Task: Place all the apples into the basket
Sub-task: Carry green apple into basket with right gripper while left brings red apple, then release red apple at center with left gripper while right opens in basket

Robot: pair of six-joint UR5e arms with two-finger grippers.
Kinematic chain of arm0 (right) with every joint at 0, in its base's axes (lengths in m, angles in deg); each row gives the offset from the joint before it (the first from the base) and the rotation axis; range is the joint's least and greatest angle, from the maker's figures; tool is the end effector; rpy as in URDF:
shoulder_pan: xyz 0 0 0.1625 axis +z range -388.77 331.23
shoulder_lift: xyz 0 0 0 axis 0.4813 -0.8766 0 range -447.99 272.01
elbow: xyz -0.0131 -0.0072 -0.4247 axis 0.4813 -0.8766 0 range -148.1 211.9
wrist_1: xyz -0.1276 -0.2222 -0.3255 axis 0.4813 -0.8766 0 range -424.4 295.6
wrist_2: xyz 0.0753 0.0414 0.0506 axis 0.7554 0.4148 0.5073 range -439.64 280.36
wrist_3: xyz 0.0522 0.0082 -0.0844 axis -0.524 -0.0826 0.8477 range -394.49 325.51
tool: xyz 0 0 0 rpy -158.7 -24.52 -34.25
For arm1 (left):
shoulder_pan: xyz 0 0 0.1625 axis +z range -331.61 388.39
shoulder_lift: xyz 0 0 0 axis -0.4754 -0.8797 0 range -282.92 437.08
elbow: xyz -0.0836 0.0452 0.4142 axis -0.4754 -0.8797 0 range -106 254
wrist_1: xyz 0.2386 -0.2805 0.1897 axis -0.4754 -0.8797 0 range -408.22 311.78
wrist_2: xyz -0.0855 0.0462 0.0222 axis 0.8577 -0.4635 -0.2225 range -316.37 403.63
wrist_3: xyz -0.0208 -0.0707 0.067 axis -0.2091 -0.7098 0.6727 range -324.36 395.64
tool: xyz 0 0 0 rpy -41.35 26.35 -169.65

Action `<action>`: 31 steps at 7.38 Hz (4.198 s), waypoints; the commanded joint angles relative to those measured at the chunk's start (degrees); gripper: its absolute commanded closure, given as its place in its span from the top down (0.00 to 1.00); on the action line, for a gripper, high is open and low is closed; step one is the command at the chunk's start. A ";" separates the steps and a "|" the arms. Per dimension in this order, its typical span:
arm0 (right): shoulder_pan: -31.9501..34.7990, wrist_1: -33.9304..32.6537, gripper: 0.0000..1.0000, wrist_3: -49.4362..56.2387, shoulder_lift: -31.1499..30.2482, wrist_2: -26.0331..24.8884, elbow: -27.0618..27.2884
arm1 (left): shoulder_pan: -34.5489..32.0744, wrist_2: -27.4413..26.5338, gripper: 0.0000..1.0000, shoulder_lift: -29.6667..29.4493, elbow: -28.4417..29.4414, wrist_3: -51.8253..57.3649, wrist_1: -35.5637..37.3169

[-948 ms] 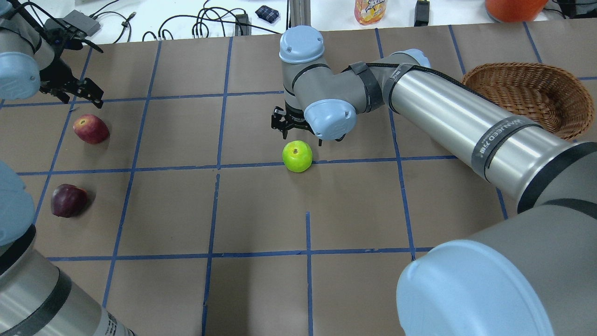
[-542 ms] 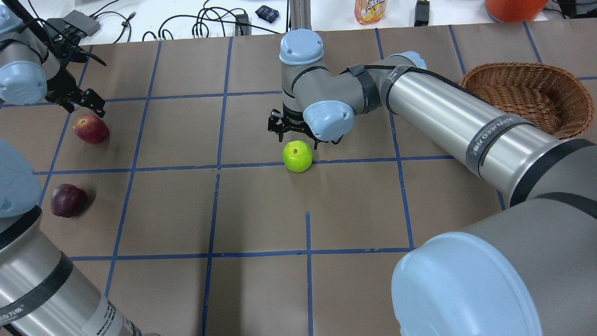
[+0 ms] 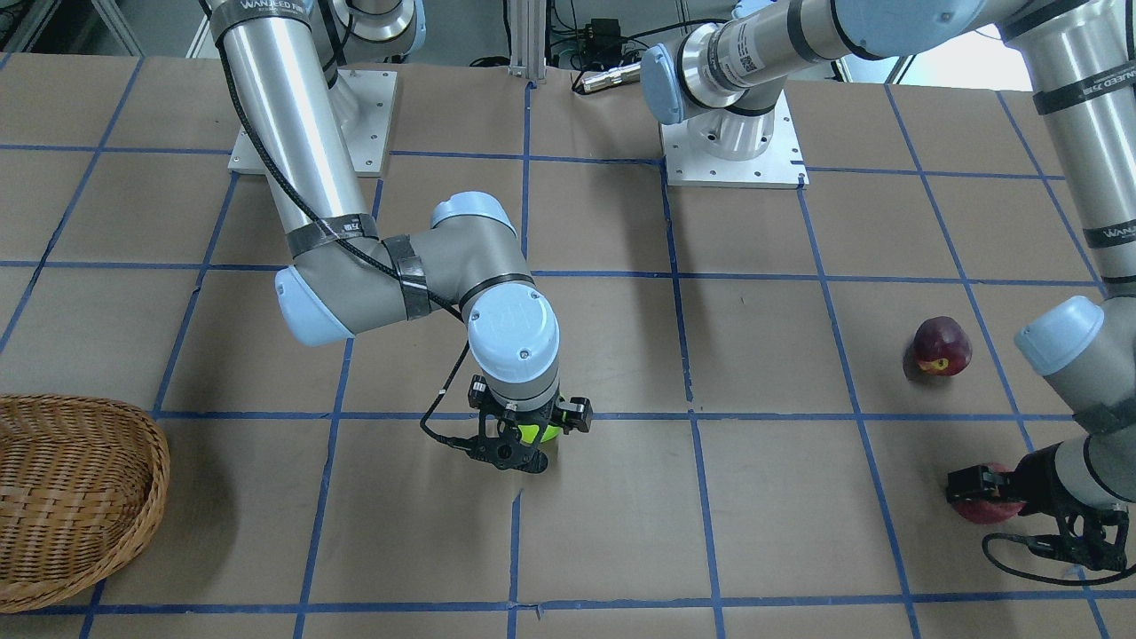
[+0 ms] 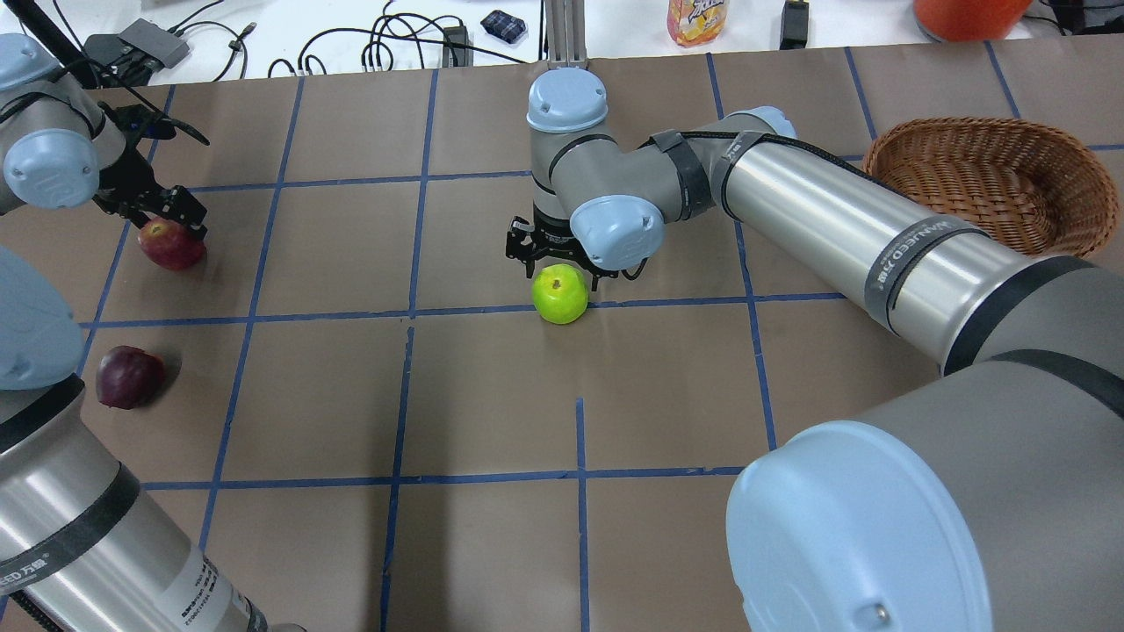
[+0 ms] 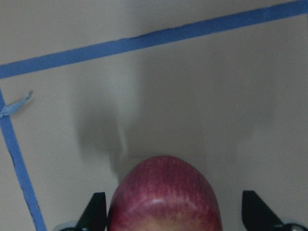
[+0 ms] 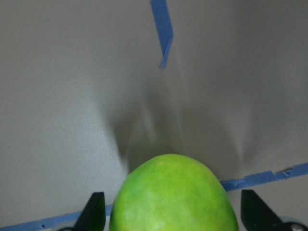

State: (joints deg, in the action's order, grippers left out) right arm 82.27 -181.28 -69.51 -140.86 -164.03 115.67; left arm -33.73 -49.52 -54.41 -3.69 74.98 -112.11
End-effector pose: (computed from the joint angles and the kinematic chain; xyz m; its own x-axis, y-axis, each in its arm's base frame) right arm 0.3796 -0.5885 0.1941 -0.9682 0.2470 -0.0397 0.2413 0.9638 0.1132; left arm 0.2229 -0.6946 0.1850 -0.9797 0.2004 -0.0085 0.1992 0.9770 0.0761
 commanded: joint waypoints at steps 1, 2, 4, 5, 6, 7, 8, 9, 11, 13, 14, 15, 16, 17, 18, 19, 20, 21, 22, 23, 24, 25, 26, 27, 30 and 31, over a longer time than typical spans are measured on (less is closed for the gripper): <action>0.23 -0.01 0.27 -0.48 0.32 0.19 -0.28 | -0.02 -0.19 0.61 -0.53 0.17 1.18 -0.09; 0.23 0.51 0.00 -0.49 0.06 0.19 -0.28 | -0.02 -1.84 0.28 0.08 0.26 1.27 -0.27; -0.12 0.95 0.00 0.30 -1.25 -0.16 -0.45 | -1.07 -2.92 0.07 2.71 0.70 0.40 -5.61; -1.52 4.00 0.00 1.35 -4.48 -0.16 -0.72 | -1.95 -2.39 0.07 4.47 0.35 -2.65 -9.98; -3.97 9.43 0.00 7.27 -7.56 -0.94 -1.42 | -4.83 -1.08 0.06 6.75 -0.26 -9.12 -13.24; -8.60 14.70 0.00 10.55 -10.38 -1.12 -2.47 | -8.68 0.15 0.06 8.94 -1.40 -16.67 -14.41; -15.00 17.28 0.00 17.29 -12.14 -1.47 -2.74 | -12.90 1.73 0.06 10.79 -2.80 -25.10 -14.51; -20.55 20.09 0.00 24.40 -14.51 -5.48 -2.83 | -17.64 1.92 0.06 11.94 -3.25 -34.06 -14.51; -31.10 20.21 0.00 40.82 -15.59 -11.21 -2.74 | -29.14 5.34 0.06 12.66 -2.91 -44.72 -13.64; -40.69 17.32 0.00 55.43 -14.11 -12.54 -2.65 | -40.13 5.61 0.07 10.99 -2.55 -61.85 -9.79; -44.30 11.82 0.00 61.15 -11.31 -12.90 -2.65 | -44.19 5.79 0.07 10.03 -4.29 -64.62 -7.76; -46.77 6.28 0.00 66.69 -8.24 -14.99 -2.74 | -46.84 5.70 0.07 9.93 -6.14 -66.56 -5.22; -48.54 1.70 0.00 70.49 -5.68 -15.36 -2.74 | -47.39 5.79 0.07 9.32 -8.42 -66.93 -3.54; -49.60 -0.87 0.00 71.83 -3.92 -15.28 -2.83 | -47.48 5.79 0.15 9.23 -11.48 -67.02 -0.65; -49.78 -4.28 0.00 72.54 -2.94 -15.36 -2.83 | -47.48 7.70 0.18 8.45 -13.78 -68.58 5.73; -49.87 -4.58 0.00 72.46 -1.80 -15.45 -2.92 | -47.66 9.46 0.58 7.66 -14.93 -70.60 11.28; -49.87 -4.84 0.00 72.37 -1.36 -15.54 -2.83 | -47.66 9.22 1.00 7.39 -15.12 -70.36 12.20; -49.87 -4.93 0.15 72.20 -0.74 -15.54 -2.92 | -47.66 8.87 1.00 8.52 -15.12 -70.10 11.25; -49.87 -5.20 0.47 72.20 -0.39 -15.54 -3.09 | -47.40 8.86 1.00 9.83 -15.12 -70.01 10.72; -49.96 -5.20 0.95 72.29 -0.30 -15.45 -3.18 | -46.09 8.78 1.00 12.02 -13.90 -69.92 5.76; -49.96 -5.20 1.00 72.46 -0.38 -15.63 -3.18 | -42.60 8.86 1.00 15.61 -12.58 -67.48 -0.12; -49.96 -4.94 1.00 72.46 -0.56 -15.72 -3.27 | -38.30 8.69 1.00 19.56 -11.35 -58.58 -8.45; -49.87 -4.06 1.00 72.46 -1.17 -16.15 -3.35 | -33.38 8.43 1.00 23.17 -11.60 -51.45 -16.53; -49.78 -2.49 1.00 72.64 -3.26 -16.59 -3.09 | -28.98 5.38 0.96 26.08 -12.73 -42.93 -20.10; -41.92 16.18 1.00 63.56 -13.19 -11.10 -3.09 | -13.79 -2.35 0.94 32.16 -19.22 -14.13 -22.95; -37.61 20.25 1.00 55.32 -16.78 -7.14 -2.66 | -6.86 -2.47 0.94 32.69 -22.03 -5.76 -20.25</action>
State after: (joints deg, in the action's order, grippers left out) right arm 39.48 -167.27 -5.37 -153.35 -175.65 112.69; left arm -48.52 -50.33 -22.99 -22.23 57.72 -134.39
